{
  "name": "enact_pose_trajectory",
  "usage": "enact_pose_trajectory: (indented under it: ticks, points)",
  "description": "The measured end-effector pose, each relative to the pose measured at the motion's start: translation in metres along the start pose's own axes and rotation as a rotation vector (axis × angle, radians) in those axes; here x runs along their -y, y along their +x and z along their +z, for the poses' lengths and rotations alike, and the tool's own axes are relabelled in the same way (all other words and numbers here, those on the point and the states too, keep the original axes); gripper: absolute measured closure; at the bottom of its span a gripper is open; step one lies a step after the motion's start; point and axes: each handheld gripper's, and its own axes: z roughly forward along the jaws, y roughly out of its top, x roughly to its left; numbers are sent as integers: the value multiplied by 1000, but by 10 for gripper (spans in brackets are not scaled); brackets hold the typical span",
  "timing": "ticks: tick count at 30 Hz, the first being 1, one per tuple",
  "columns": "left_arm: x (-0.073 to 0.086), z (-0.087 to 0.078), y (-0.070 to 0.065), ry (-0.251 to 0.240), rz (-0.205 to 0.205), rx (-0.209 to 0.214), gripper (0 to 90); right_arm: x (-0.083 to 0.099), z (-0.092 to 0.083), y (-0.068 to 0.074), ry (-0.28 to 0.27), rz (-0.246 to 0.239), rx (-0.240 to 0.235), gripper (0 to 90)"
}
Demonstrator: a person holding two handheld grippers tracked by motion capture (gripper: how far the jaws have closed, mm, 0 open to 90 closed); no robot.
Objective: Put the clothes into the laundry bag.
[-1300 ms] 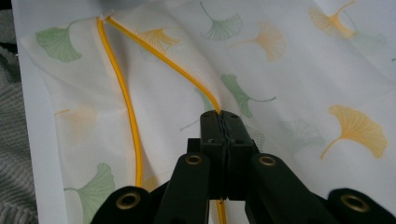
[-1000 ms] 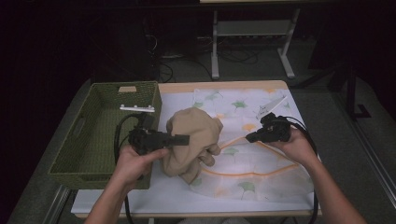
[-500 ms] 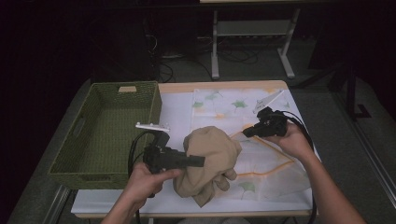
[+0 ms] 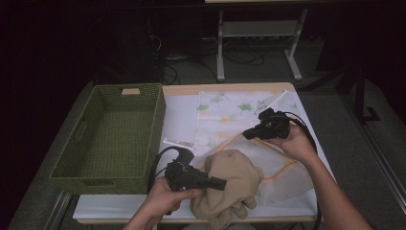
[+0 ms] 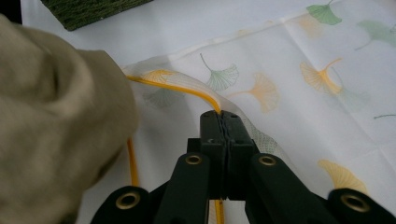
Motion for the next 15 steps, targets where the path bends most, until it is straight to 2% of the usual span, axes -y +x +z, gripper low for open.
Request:
enact_pose_trajectory:
  ticks: [4,7,13,15]
  points:
    - [-6,20,8,29,-5,-5,754,0,1,2,-4,-7,-9,883]
    - [-13,31,12,25,-2,0,754,0,1,4,-3,-16,-15,883]
    - [-29,48,28,26,-26,-55,752,-1,-5,9,-21,-26,-31,883]
    - [-35,48,35,0,-40,-72,750,0,-8,11,-25,-32,-35,883]
